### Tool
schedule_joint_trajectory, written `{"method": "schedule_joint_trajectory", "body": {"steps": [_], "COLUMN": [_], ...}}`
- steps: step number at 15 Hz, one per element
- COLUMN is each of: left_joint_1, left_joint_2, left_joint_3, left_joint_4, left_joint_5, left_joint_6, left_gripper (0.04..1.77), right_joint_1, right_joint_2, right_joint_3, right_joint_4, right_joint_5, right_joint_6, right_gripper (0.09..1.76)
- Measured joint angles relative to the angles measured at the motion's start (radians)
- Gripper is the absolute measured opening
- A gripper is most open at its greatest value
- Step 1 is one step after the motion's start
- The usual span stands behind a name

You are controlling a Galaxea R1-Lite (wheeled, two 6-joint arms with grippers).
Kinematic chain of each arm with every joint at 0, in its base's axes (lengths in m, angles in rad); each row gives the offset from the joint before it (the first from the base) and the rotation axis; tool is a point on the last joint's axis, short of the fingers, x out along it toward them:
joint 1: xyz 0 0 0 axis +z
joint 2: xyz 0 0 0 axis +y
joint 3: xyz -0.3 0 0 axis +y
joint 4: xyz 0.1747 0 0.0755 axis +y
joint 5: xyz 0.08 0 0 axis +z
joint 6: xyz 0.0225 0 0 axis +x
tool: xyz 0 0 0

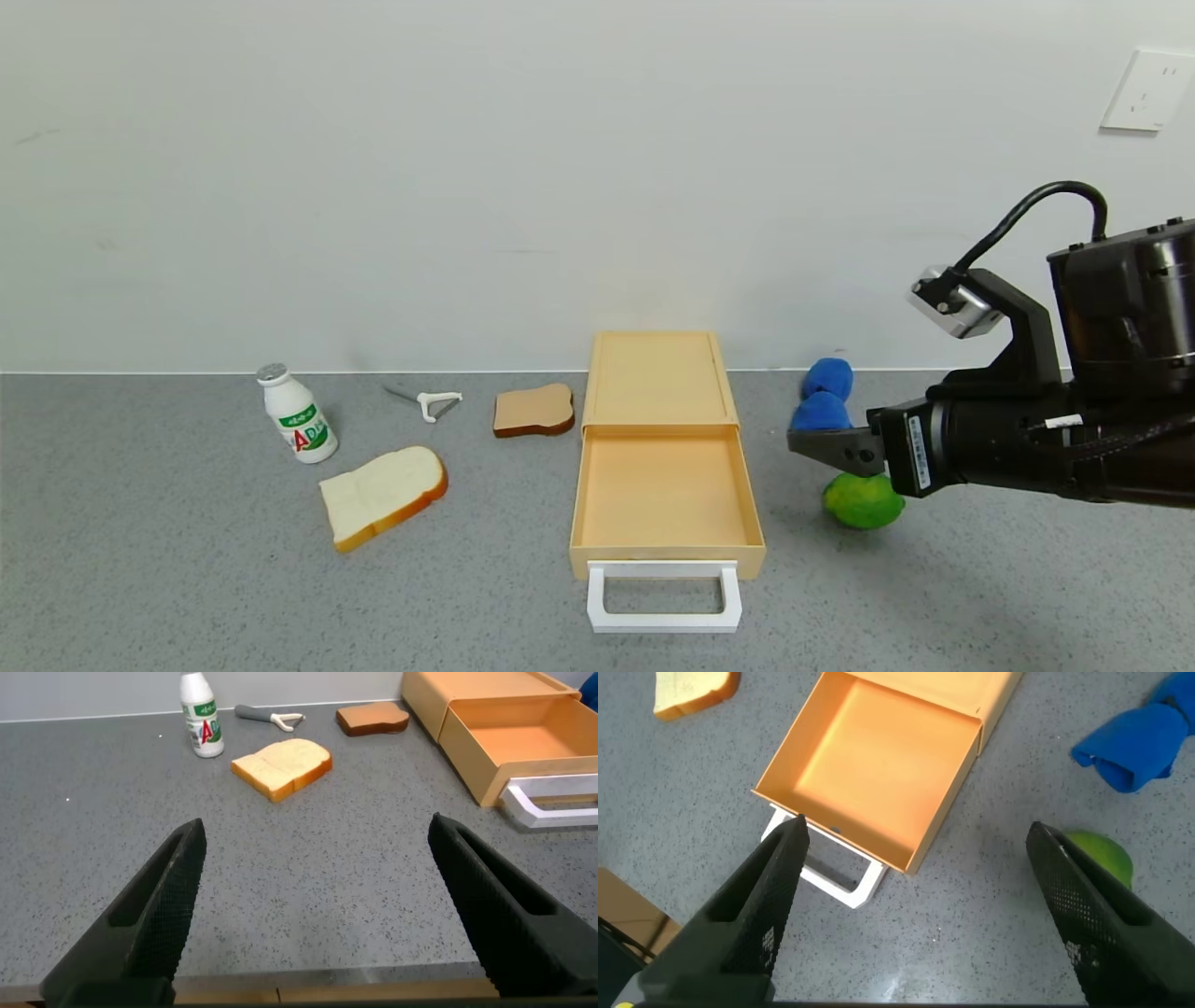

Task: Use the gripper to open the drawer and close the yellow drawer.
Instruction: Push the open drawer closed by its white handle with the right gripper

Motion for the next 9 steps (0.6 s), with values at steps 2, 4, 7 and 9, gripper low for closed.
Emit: {"method": "schedule_joint_trajectory", "body": {"steps": [2, 4, 7, 9], "left_joint_1": [0.0, 0.0, 0.0, 0.0], "left_joint_2": [0.0, 0.0, 0.0, 0.0], "left_joint_3": [0.0, 0.0, 0.0, 0.0], "left_joint_4": [0.0, 0.0, 0.0, 0.0], "left_joint_5": [0.0, 0.0, 0.0, 0.0], "left_joint_6": [0.0, 0.0, 0.0, 0.0], "left_gripper": [1.72, 1.72, 1.72, 1.72], "right_joint_1": [-0.001, -0.003, -0.002, -0.002], "right_joint_2": [-0.005, -0.007, -0.007, -0.007], "right_joint_3": [0.007, 0.01, 0.017, 0.019], "right_joint_4": [0.0, 0.0, 0.0, 0.0], "right_joint_5": [-0.002, -0.004, -0.007, -0.008], "right_joint_6": [0.0, 0.001, 0.002, 0.002], "right_gripper": [1.71, 1.71, 1.71, 1.71]}}
